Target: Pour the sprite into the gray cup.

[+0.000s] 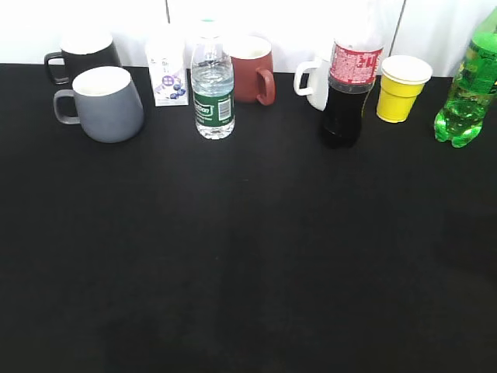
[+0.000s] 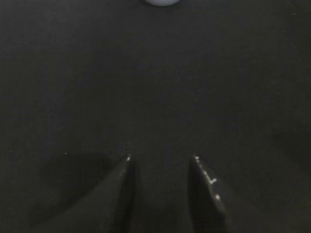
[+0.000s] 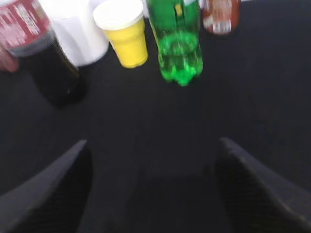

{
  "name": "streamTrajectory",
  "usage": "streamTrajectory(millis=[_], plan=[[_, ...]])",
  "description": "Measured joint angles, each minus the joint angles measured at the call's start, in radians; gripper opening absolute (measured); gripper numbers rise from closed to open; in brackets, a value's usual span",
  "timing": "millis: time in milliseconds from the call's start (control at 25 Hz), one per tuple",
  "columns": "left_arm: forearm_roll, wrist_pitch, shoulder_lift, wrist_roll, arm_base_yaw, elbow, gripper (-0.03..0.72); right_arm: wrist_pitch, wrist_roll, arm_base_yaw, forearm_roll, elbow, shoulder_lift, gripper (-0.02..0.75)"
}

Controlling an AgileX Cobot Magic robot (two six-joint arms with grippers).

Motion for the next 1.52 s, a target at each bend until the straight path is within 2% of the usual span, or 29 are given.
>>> streamTrajectory(millis=[80,200,280,320,360,480,640,840,1360,1440,1520], plan=[[0.0,0.0,0.0,0.0,0.0,0.0,0.249,0.015,-0.306,0.0,0.327,0.023,-0.008,0.594],[0.0,0.0,0.0,0.0,0.0,0.0,0.241,0.147,-0.736,0.01,0.808,0.023,-0.008,0.594],[0.0,0.0,0.0,0.0,0.0,0.0,0.241,0.347,-1.068,0.086,1.1,-0.037,-0.008,0.594],[0.0,0.0,0.0,0.0,0.0,0.0,0.239,0.486,-1.18,0.136,1.204,-0.088,-0.015,0.594],[0.0,0.0,0.0,0.0,0.0,0.0,0.239,0.628,-1.239,0.176,1.258,-0.144,-0.032,0.594],[0.0,0.0,0.0,0.0,0.0,0.0,0.238,1.017,-1.298,0.219,1.294,-0.28,-0.157,0.594],[0.0,0.0,0.0,0.0,0.0,0.0,0.238,1.279,-1.373,0.221,1.303,-0.303,-0.458,0.594],[0.0,0.0,0.0,0.0,0.0,0.0,0.238,1.285,-1.445,0.221,1.303,-0.265,-0.692,0.594],[0.0,0.0,0.0,0.0,0.0,0.0,0.23,1.283,-1.446,0.22,1.303,-0.264,-0.705,0.592],[0.0,0.0,0.0,0.0,0.001,0.0,0.23,1.283,-1.446,0.165,1.303,-0.264,-0.707,0.592],[0.0,0.0,-0.028,0.0,0.042,0.0,0.23,1.283,-1.446,0.087,1.303,-0.264,-0.73,0.592]])
